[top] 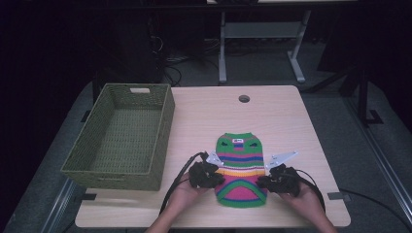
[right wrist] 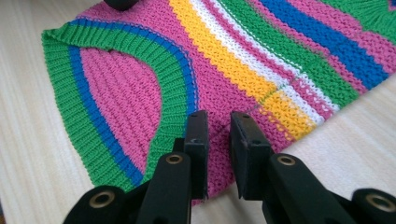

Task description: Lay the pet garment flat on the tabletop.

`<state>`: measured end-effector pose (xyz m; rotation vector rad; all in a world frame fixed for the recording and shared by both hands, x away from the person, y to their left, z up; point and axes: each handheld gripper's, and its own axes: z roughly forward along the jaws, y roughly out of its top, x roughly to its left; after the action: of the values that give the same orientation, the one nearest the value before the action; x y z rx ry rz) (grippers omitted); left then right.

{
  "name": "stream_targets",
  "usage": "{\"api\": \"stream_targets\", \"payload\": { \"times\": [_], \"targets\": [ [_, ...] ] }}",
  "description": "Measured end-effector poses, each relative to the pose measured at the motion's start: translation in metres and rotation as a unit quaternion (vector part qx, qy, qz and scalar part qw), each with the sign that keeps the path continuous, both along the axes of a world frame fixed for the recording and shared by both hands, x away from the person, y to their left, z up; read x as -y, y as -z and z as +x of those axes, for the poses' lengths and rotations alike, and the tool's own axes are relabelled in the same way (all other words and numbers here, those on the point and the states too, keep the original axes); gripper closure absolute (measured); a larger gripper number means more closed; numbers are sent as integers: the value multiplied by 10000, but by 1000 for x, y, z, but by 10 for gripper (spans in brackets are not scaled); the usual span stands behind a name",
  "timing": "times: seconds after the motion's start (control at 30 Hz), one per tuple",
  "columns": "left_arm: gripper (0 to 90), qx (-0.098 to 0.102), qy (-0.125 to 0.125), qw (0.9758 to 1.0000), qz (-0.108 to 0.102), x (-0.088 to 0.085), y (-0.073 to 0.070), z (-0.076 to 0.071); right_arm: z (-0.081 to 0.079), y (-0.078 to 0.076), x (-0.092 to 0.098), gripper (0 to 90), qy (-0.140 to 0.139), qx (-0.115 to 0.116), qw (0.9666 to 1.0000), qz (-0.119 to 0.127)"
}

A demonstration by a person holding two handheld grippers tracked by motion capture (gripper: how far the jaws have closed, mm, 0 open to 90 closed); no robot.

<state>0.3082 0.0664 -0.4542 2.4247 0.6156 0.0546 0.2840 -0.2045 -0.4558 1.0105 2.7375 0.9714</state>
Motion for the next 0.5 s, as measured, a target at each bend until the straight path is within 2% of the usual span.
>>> {"api": "stream_targets", "payload": {
  "times": [0.1, 0.13, 0.2, 0.4, 0.5],
  "targets": [
    [786, -29, -23, 10000, -11, 1, 0, 3, 3, 0, 2, 767, 45, -51, 10000, 26],
    [786, -53, -78, 9999, -76, 3, 1, 3, 4, 0, 2, 765, 32, -57, 10000, 2],
    [786, -58, -68, 10000, -36, 3, 0, 5, 6, -1, 3, 762, 55, -38, 10000, -35],
    [786, 20, -169, 9998, -45, 7, 1, 11, 13, 1, 7, 763, 142, -131, 9998, 106],
    [786, 112, -141, 9998, 2, 8, 1, 13, 18, 1, 8, 762, 158, -121, 9998, 93]
  ]
}}
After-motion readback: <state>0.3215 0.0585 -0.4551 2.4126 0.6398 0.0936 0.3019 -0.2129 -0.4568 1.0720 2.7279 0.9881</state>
